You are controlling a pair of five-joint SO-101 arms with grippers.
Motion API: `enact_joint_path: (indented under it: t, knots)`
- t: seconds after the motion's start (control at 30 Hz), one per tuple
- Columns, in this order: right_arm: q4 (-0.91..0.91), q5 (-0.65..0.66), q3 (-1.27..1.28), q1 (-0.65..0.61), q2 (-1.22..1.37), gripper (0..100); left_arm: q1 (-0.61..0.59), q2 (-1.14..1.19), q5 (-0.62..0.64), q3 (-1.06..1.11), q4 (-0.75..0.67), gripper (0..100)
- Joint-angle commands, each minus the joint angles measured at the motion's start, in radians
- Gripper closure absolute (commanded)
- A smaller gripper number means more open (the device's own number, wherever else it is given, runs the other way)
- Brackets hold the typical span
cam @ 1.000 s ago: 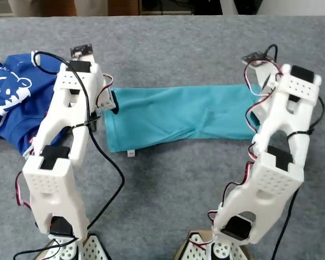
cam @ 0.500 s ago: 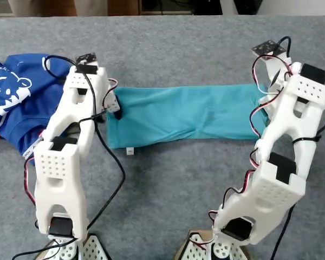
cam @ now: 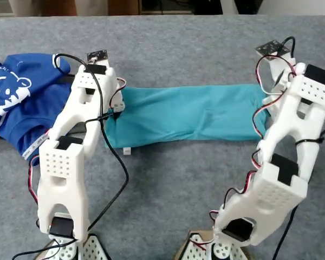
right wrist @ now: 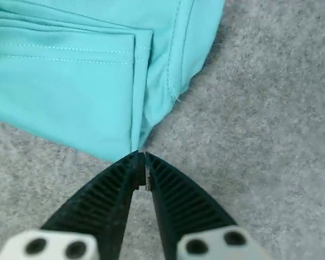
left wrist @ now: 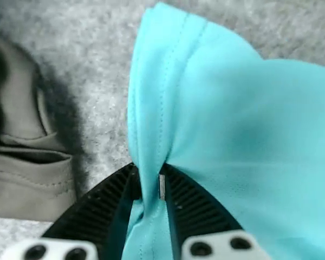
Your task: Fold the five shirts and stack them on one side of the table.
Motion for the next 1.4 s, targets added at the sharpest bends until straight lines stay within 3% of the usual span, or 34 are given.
enact_joint_path:
  t: [0.0,0.2,0.27,0.4,0.53,0.67,0.87,1.1,1.37]
  knots:
    - [-0.006,-0.012,-0.001,0.059,-0.108,99.7,-0.061,-0.016,-0.026,-0.140,0.103,97]
    - [-0.011,-0.020,-0.001,0.131,-0.176,99.7,-0.086,-0.015,-0.077,-0.427,0.322,97]
    - [-0.011,-0.091,-0.001,0.170,-0.180,99.7,-0.061,-0.016,-0.077,-0.514,0.381,97]
    - [-0.015,-0.181,0.005,0.242,-0.176,99.7,0.052,-0.010,-0.072,-0.635,0.436,97]
    - [-0.114,-0.160,0.142,0.302,-0.179,99.7,0.215,-0.008,0.006,-0.652,0.436,97]
    - [-0.239,-0.089,0.369,0.389,-0.182,99.7,0.336,-0.008,0.074,-0.657,0.351,97]
    - [-0.414,-0.091,0.636,0.513,-0.183,99.7,0.459,-0.008,0.146,-0.651,0.227,97]
    - [-0.453,-0.137,0.819,0.565,-0.225,99.7,0.551,-0.008,0.250,-0.651,0.104,97]
    - [-0.621,-0.195,1.021,0.570,-0.380,99.7,0.629,0.053,0.258,-0.657,-0.054,97]
